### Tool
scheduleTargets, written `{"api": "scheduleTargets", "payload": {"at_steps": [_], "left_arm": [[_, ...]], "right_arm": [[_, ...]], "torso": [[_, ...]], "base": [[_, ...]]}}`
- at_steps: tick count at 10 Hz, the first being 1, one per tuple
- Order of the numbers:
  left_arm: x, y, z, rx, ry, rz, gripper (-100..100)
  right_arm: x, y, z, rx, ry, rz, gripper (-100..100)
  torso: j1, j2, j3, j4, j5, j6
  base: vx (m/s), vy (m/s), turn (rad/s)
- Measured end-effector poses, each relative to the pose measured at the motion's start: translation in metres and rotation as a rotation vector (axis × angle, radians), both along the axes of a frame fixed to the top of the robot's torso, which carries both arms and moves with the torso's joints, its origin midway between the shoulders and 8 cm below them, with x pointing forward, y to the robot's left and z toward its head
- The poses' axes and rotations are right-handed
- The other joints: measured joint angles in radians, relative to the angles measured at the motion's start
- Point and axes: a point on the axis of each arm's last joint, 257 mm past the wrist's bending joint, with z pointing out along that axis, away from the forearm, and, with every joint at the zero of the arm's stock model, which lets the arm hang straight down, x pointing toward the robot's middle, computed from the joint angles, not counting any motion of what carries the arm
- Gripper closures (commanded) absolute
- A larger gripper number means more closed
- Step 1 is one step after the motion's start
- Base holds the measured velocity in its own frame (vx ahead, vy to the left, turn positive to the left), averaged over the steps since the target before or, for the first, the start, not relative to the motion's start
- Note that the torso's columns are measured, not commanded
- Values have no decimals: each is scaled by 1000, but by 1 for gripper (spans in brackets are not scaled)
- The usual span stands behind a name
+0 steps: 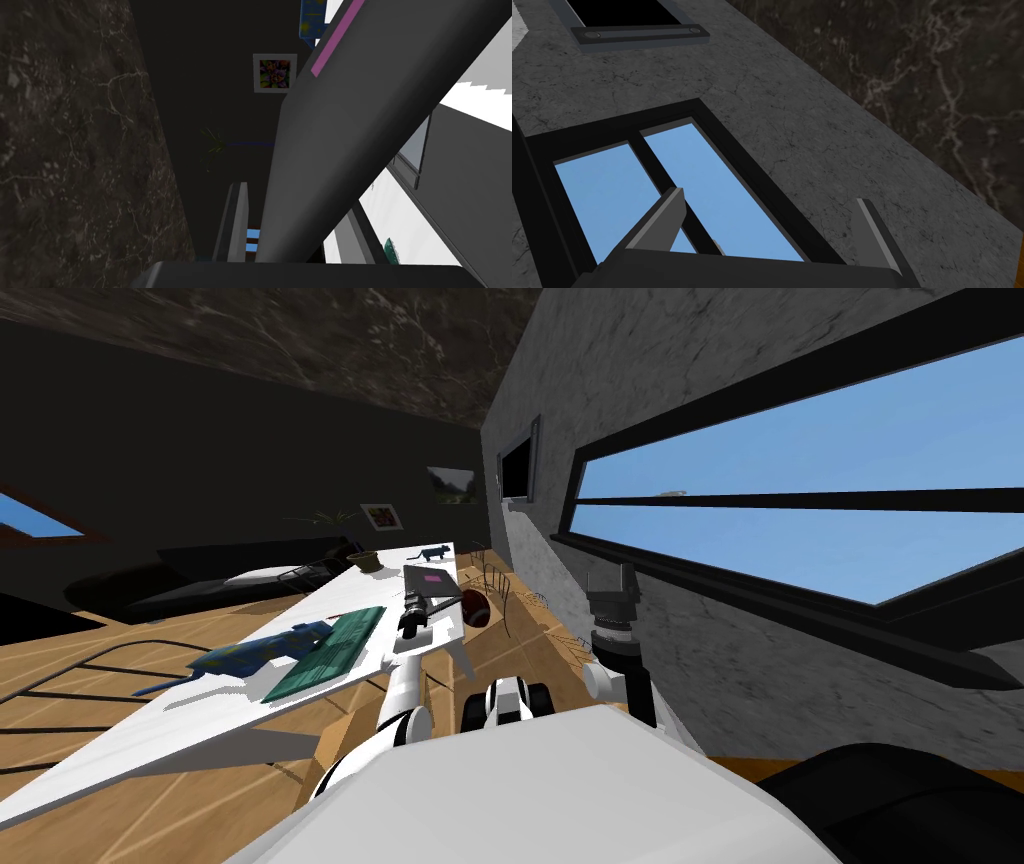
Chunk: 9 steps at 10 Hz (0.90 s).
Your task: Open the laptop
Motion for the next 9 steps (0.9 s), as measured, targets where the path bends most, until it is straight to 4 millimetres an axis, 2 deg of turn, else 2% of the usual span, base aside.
{"api": "scheduleTargets", "payload": {"at_steps": [1, 9], "left_arm": [[-2, 0, -2, -13, -10, -1, -100], [22, -1, 44, -19, -4, 20, -100]], "right_arm": [[0, 0, 0, 0, 0, 0, 0], [0, 0, 0, 0, 0, 0, 0]], "torso": [[0, 1, 0, 1, -1, 1], [-1, 0, 0, 0, 0, 1]], "base": [[-16, 1, -51], [-25, 1, -43]]}}
